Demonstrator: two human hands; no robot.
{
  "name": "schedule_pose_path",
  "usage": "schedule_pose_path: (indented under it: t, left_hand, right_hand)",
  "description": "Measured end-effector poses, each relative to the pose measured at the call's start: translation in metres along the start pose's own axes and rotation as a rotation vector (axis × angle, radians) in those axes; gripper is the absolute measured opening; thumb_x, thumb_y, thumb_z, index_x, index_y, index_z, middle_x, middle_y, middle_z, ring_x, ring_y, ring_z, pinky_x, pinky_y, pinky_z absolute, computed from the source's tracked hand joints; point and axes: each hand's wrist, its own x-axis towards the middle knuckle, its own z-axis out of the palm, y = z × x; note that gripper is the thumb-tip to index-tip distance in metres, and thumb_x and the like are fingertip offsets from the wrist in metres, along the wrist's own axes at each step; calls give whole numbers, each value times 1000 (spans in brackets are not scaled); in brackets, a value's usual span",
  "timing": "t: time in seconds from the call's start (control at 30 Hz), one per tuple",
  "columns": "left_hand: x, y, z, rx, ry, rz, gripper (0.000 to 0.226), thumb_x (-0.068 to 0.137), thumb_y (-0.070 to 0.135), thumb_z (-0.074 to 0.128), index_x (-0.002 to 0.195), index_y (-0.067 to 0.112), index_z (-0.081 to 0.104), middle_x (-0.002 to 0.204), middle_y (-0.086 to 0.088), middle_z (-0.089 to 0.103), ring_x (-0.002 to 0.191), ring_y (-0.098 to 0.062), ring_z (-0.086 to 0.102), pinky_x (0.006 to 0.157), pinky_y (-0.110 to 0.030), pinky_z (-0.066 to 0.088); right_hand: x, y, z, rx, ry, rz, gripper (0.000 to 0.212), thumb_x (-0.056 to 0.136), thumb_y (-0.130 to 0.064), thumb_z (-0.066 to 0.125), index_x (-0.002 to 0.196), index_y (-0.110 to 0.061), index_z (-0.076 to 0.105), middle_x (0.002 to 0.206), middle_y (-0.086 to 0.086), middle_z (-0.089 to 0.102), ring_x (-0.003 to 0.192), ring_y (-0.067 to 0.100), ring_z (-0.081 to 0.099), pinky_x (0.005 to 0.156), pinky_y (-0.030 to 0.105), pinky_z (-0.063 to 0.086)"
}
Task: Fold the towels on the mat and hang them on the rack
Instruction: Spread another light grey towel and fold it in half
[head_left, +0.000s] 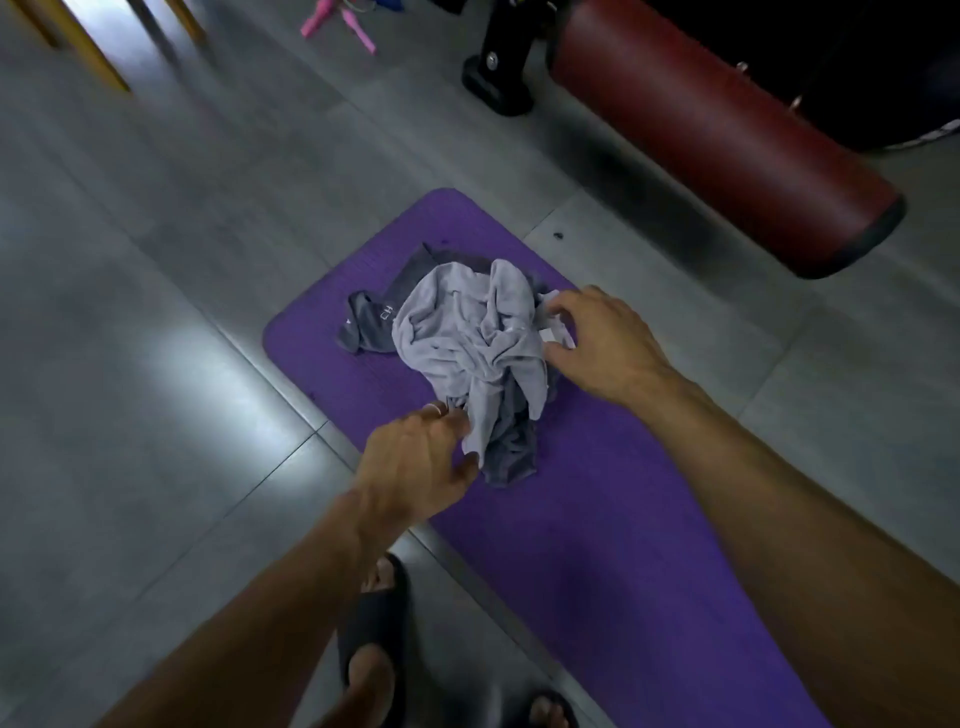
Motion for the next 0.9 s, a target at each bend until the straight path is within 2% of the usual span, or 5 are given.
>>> schedule_pose_path:
  t: [0.27, 0.4, 0.53, 0.7, 0.9]
  left_hand:
    - [175, -77, 127, 228, 114, 347, 39, 89, 44, 48, 118, 19, 53, 114, -1, 56, 108, -22, 53, 83, -35, 46]
    - [221, -84, 165, 147, 256, 388, 61, 81, 50, 59, 128, 15, 44, 126, -5, 51, 115, -25, 51, 87, -38, 46]
    - [249, -82, 173, 142, 366, 418, 90, 73, 59, 65, 141, 10, 33, 141, -12, 42, 125, -31, 45, 98, -43, 40]
    - [261, -65, 161, -99, 588, 382, 32, 76, 21, 65, 101, 5, 54, 99, -16, 55, 85, -37, 54, 69, -45, 46]
    - [257, -38, 135, -404, 427, 394, 19, 96, 22, 44, 106, 6, 47, 91, -15, 61, 90, -34, 58, 82, -39, 38]
  right_hand:
    - [109, 72, 149, -156, 14, -71, 45, 85, -28, 63, 129, -30, 56, 131, 1, 46, 117, 25, 45, 93, 41, 44]
    - [133, 100, 188, -334, 47, -186, 20, 87, -28, 59, 102, -23, 70, 134, -5, 51, 115, 26, 48, 92, 38, 43]
    - [133, 120, 178, 186, 329, -21, 20, 92, -22, 52, 84, -8, 64, 84, 2, 65, 81, 20, 59, 71, 34, 48]
    - [87, 130, 155, 695, 472, 170, 13, 89, -24, 56, 82, -15, 62, 77, 2, 61, 74, 15, 53, 69, 35, 43]
    - [29, 130, 124, 659, 484, 242, 17, 78, -23, 78, 91, -23, 68, 88, -3, 72, 82, 11, 66, 77, 26, 53]
